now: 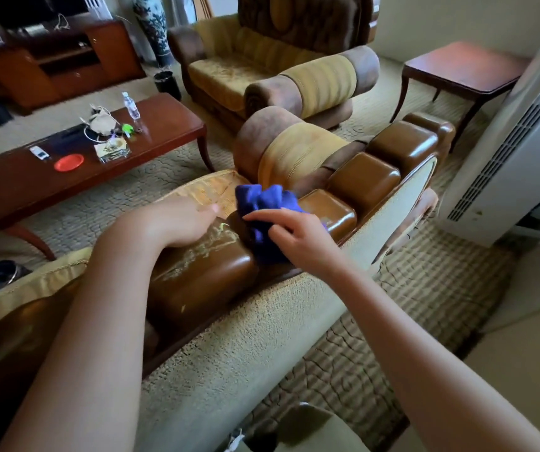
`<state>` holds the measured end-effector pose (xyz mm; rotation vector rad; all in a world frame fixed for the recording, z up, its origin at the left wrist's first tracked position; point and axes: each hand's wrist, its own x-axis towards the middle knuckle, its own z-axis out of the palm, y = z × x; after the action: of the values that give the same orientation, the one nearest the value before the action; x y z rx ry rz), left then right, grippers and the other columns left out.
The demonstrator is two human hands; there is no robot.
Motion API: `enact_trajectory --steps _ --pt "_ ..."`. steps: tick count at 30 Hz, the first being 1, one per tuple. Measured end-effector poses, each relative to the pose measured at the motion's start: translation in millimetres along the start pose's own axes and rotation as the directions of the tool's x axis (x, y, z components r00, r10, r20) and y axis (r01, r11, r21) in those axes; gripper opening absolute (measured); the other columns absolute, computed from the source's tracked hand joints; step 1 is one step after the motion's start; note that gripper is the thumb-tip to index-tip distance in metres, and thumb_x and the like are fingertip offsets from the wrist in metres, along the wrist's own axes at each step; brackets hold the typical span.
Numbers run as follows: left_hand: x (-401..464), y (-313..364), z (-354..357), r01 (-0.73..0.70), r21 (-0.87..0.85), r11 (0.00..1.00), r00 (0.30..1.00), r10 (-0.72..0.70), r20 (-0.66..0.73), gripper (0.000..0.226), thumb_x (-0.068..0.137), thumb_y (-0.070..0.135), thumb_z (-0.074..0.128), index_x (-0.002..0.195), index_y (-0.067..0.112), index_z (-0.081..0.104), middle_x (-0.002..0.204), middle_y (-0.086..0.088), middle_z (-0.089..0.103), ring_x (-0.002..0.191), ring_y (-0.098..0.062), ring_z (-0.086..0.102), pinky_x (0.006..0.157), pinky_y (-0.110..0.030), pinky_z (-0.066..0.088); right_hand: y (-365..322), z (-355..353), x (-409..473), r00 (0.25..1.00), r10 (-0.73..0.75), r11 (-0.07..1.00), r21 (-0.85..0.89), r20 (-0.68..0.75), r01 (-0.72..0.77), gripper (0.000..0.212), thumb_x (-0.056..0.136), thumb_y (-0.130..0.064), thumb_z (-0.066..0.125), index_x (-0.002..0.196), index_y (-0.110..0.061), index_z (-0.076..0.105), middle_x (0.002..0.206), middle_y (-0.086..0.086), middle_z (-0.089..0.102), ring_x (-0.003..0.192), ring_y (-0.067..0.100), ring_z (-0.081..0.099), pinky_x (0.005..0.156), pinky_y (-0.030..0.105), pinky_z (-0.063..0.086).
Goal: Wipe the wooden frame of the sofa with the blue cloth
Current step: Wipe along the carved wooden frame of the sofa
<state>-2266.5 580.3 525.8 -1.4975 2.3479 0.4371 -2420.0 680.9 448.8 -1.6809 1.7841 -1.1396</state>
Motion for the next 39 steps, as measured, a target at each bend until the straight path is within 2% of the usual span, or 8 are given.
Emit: enact_trajectory --steps 2,6,19,24,28,30,33,39 --pt "-6 -5 4 0.031 -0.023 0.999 0.999 -0.032 -0.026 0.058 0.102 0.044 0.019 0.141 0.007 0.042 0.149 -0.015 0.036 0.136 -0.030 0.036 0.111 -0.036 0.027 -15 14 2 0.988 -0.150 0.986 -0.064 0.038 0.152 0.043 0.080 -0.010 0.043 0.113 -0.017 0.069 0.091 0.004 0.067 0.081 0.004 0.053 0.075 0.015 0.036" --pt "-12 0 3 0.070 -0.067 0.995 0.997 -0.073 -0.039 0.052 0.104 0.034 0.021 0.137 0.002 0.045 0.145 -0.019 0.041 0.131 -0.031 0.040 0.106 -0.034 0.030 -19 22 35 0.981 -0.027 0.968 -0.238 0.190 0.073 0.041 0.092 -0.018 0.043 0.129 -0.027 0.056 0.123 0.004 0.062 0.113 0.020 0.053 0.092 0.031 0.039" --pt "2 -1 -9 0.086 -0.040 0.995 0.994 -0.089 -0.061 0.028 0.096 0.019 0.040 0.110 0.008 0.062 0.111 -0.013 0.060 0.094 -0.026 0.054 0.077 -0.033 0.043 -22 30 118 0.822 0.250 0.930 -0.364 0.511 -0.056 0.026 0.095 -0.038 0.042 0.093 -0.021 0.063 0.105 0.004 0.059 0.096 0.019 0.052 0.088 0.032 0.036" --pt "22 -6 -17 0.074 0.014 0.997 0.996 -0.074 0.047 0.026 0.092 0.023 0.045 0.073 0.008 0.055 0.078 -0.006 0.057 0.069 -0.021 0.055 0.059 -0.030 0.040 -13 35 139 0.707 0.372 0.878 -0.475 0.602 -0.057 0.024 0.095 -0.038 0.041 0.086 -0.025 0.060 0.103 0.000 0.056 0.096 0.018 0.050 0.091 0.030 0.033" --pt "36 -9 -17 0.069 0.042 0.997 0.986 -0.074 0.148 0.025 0.096 0.022 0.044 0.105 0.008 0.063 0.101 -0.007 0.062 0.087 -0.023 0.063 0.077 -0.037 0.054 20 32 144 0.636 0.540 0.828 -0.482 0.551 -0.286 0.043 0.092 -0.041 0.048 0.123 -0.013 0.055 0.119 0.005 0.058 0.109 0.025 0.056 0.102 0.037 0.040" --pt "40 -8 -18 0.058 0.073 0.996 0.981 -0.070 0.182 0.022 0.097 0.019 0.042 0.101 0.007 0.061 0.097 -0.006 0.061 0.092 -0.027 0.063 0.079 -0.036 0.054 33 30 144 0.617 0.595 0.795 -0.492 0.515 -0.356 0.052 0.089 -0.043 0.052 0.131 -0.011 0.050 0.127 0.006 0.057 0.113 0.026 0.056 0.103 0.041 0.041" --pt "41 -2 -23 0.029 0.107 0.994 0.968 -0.055 0.245 0.017 0.098 0.015 0.041 0.091 0.008 0.056 0.097 -0.009 0.057 0.091 -0.028 0.063 0.072 -0.036 0.056 37 31 145 0.615 0.603 0.793 -0.466 0.509 -0.392 0.057 0.090 -0.044 0.051 0.136 -0.011 0.044 0.133 0.006 0.053 0.116 0.026 0.053 0.104 0.039 0.039" --pt "40 2 -23 0.073 0.113 0.991 0.949 -0.103 0.296 0.039 0.097 0.013 0.031 0.131 0.004 0.047 0.130 -0.017 0.050 0.090 -0.026 0.051 0.080 -0.035 0.052 32 33 144 0.623 0.598 0.800 -0.425 0.504 -0.425 0.052 0.090 -0.050 0.043 0.126 -0.014 0.051 0.120 0.006 0.057 0.100 0.023 0.055 0.091 0.033 0.041"
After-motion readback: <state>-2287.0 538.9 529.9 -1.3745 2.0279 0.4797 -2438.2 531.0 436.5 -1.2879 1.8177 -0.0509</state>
